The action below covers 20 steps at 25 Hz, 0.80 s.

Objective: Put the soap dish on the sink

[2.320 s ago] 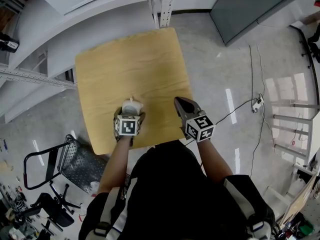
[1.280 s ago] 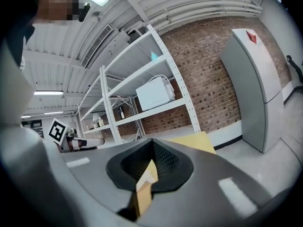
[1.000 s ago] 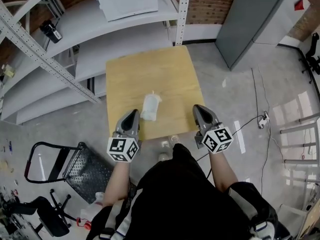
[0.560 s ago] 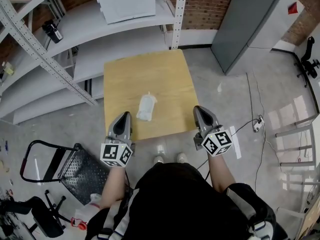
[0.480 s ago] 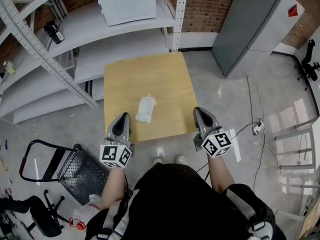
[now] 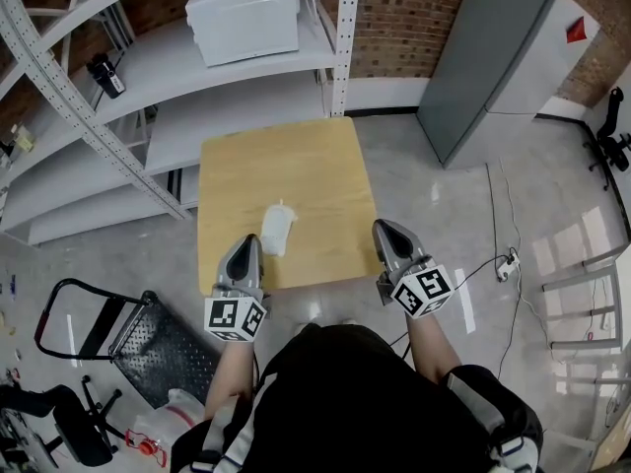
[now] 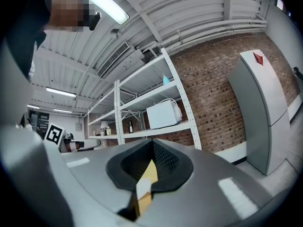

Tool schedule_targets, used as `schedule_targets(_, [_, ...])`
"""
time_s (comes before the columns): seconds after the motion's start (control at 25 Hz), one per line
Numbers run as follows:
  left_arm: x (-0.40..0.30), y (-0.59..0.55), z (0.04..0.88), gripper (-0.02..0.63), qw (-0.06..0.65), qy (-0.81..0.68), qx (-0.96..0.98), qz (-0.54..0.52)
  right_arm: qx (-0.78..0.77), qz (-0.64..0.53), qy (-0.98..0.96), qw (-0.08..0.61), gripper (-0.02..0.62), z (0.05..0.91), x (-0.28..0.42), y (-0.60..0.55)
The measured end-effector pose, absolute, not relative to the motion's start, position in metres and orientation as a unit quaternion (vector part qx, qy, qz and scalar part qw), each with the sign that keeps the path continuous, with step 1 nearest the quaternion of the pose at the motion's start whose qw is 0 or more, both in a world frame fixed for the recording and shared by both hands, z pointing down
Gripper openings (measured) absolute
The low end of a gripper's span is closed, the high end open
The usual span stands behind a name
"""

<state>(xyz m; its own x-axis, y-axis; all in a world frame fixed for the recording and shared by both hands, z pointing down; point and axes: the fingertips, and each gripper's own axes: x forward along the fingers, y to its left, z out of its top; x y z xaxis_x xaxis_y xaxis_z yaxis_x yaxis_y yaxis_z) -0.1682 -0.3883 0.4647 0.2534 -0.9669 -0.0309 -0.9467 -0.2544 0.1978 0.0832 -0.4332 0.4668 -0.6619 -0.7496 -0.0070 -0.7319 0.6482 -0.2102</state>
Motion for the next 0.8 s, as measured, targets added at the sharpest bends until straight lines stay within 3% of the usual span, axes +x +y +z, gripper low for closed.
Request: schedule_targets(0.8, [-0.148,-0.398,0.462,0.000,0.090,-0.594,0.795,-0.084,-0.394,-0.109,0.911,0.056,0.005,0.467,0.090,-0.446])
